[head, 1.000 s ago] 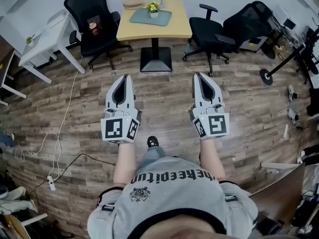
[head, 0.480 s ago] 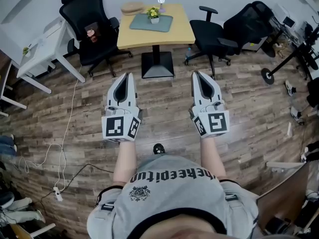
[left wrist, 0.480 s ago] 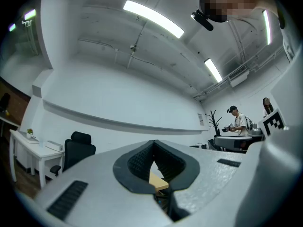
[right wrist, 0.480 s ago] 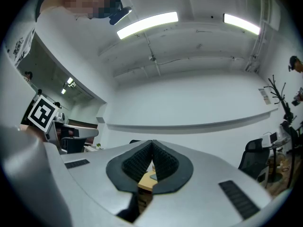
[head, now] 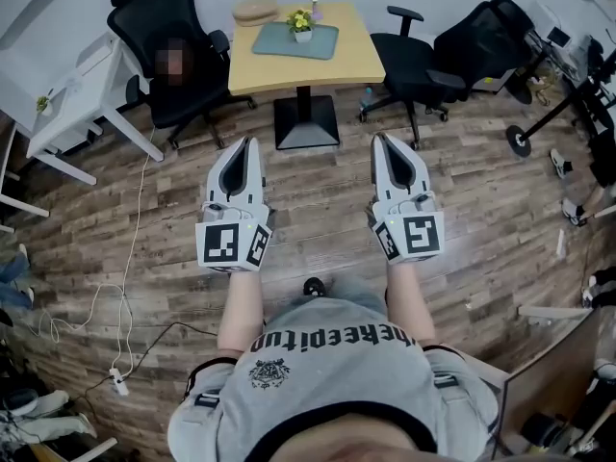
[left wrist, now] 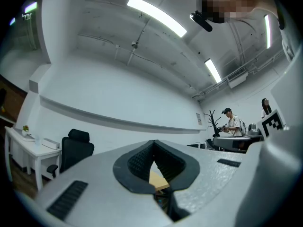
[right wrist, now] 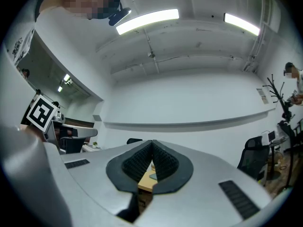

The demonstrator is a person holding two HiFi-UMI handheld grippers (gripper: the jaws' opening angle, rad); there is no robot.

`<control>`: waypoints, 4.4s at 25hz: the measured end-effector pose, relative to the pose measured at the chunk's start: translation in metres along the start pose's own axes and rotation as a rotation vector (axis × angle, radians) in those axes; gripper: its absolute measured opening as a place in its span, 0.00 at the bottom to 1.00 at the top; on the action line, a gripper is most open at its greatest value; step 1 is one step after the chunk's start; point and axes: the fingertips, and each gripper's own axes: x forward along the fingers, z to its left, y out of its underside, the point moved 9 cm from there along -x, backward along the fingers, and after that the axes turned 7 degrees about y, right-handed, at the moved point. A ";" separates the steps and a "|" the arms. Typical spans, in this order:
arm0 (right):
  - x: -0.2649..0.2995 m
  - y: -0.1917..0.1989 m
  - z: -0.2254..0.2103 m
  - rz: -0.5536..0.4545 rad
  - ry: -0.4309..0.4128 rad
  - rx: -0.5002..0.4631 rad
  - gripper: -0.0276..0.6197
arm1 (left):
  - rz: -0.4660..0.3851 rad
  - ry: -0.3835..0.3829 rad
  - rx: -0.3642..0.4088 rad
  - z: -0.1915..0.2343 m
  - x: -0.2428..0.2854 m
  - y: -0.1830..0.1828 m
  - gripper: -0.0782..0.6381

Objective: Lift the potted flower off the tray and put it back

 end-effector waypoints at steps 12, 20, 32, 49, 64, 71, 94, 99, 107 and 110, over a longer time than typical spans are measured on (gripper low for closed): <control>0.050 0.026 -0.002 0.034 -0.005 0.001 0.05 | 0.013 -0.022 -0.032 0.041 0.031 0.025 0.11; 0.131 0.039 -0.022 0.015 -0.015 0.004 0.05 | -0.007 -0.018 -0.018 0.082 0.100 0.031 0.11; 0.244 0.048 -0.064 -0.006 -0.065 -0.006 0.05 | -0.017 -0.059 -0.005 0.127 0.199 0.038 0.11; 0.329 0.082 -0.130 -0.022 -0.111 0.032 0.05 | -0.009 -0.061 0.015 0.131 0.302 0.064 0.11; 0.393 0.114 -0.149 0.008 -0.089 0.039 0.05 | 0.007 -0.035 0.002 0.170 0.367 0.089 0.11; 0.457 0.124 -0.154 0.006 -0.067 0.041 0.05 | 0.022 -0.010 0.001 0.214 0.418 0.097 0.11; 0.607 0.173 -0.136 0.034 0.020 0.028 0.05 | 0.062 0.114 -0.022 0.342 0.533 0.135 0.11; 0.625 0.188 -0.136 0.062 0.042 0.024 0.05 | 0.080 0.131 -0.043 0.358 0.550 0.152 0.11; 0.638 0.225 -0.137 0.160 0.073 0.034 0.05 | 0.180 0.160 -0.093 0.373 0.567 0.197 0.11; 0.639 0.239 -0.136 0.203 0.081 0.036 0.05 | 0.247 0.189 -0.105 0.377 0.572 0.220 0.11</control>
